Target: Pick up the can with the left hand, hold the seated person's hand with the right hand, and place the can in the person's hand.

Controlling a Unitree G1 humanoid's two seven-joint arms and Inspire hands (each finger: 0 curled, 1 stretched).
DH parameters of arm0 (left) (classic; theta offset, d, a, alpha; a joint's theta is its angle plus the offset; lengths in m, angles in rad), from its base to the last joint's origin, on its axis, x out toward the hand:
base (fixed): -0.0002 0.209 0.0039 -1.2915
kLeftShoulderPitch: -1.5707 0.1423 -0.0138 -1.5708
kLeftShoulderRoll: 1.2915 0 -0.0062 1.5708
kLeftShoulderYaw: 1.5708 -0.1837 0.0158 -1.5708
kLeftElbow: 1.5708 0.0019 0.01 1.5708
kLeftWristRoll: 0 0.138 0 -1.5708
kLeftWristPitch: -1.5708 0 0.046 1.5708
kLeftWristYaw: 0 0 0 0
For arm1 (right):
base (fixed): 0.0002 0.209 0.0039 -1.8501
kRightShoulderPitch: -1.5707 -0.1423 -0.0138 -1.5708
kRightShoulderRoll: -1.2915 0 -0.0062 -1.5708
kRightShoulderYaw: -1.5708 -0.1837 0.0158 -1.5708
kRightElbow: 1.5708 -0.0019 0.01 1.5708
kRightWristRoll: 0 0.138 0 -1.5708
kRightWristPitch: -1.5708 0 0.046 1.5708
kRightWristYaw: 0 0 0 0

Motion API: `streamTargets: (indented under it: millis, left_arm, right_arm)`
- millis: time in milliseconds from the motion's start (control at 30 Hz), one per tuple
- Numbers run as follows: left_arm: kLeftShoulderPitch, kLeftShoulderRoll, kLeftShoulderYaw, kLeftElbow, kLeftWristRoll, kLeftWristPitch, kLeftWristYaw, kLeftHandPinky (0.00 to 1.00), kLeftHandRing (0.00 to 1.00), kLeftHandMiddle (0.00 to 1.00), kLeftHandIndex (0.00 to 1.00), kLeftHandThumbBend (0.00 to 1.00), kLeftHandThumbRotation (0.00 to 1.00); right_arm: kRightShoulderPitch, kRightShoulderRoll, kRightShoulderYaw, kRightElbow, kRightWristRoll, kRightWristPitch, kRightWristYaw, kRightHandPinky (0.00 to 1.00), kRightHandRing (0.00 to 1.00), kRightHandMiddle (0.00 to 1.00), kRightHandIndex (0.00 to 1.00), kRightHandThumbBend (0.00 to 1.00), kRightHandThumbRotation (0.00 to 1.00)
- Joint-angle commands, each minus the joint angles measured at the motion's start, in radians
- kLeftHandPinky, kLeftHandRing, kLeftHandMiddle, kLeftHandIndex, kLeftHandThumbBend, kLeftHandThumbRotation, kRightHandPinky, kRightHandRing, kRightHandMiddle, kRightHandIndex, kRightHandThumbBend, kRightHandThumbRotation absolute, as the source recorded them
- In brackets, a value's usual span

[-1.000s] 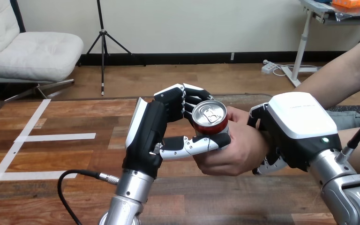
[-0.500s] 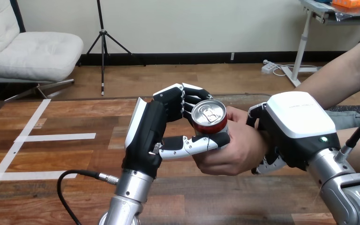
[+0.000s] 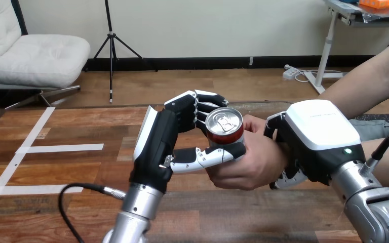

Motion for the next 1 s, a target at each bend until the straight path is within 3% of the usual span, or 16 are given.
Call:
streamTargets:
  millis: [0, 233, 367, 800, 967]
  left_arm:
    - [-0.021, 0.035, -0.049, -0.072, 0.040, 0.023, -0.049, 0.66, 0.73, 0.77, 0.76, 0.86, 0.26]
    - [-0.009, 0.068, -0.055, -0.106, 0.031, 0.039, -0.090, 0.88, 0.93, 0.94, 0.93, 0.93, 0.41]
    - [-0.003, 0.086, -0.055, -0.124, 0.009, 0.050, -0.121, 0.95, 0.97, 0.98, 0.97, 0.97, 0.46]
    - [-0.007, 0.131, -0.049, -0.112, -0.045, 0.028, -0.213, 1.00, 1.00, 1.00, 1.00, 1.00, 0.57]
    - [-0.011, 0.140, -0.045, -0.094, -0.062, 0.023, -0.246, 1.00, 1.00, 1.00, 1.00, 1.00, 0.57]
  right_arm:
    - [-0.099, 0.036, 0.022, -0.005, 0.009, -0.027, -0.021, 0.37, 0.41, 0.47, 0.50, 0.93, 0.00]
    - [-0.098, 0.036, 0.019, 0.004, 0.010, -0.044, -0.030, 0.37, 0.41, 0.46, 0.50, 0.95, 0.00]
    - [-0.099, 0.036, 0.018, 0.000, 0.003, -0.041, -0.018, 0.37, 0.42, 0.47, 0.50, 0.95, 0.00]
    - [-0.097, 0.026, 0.018, 0.002, -0.040, -0.050, -0.022, 0.30, 0.37, 0.42, 0.55, 1.00, 0.00]
    - [-0.093, 0.022, 0.018, 0.002, -0.055, -0.046, -0.005, 0.34, 0.42, 0.48, 0.58, 1.00, 0.00]
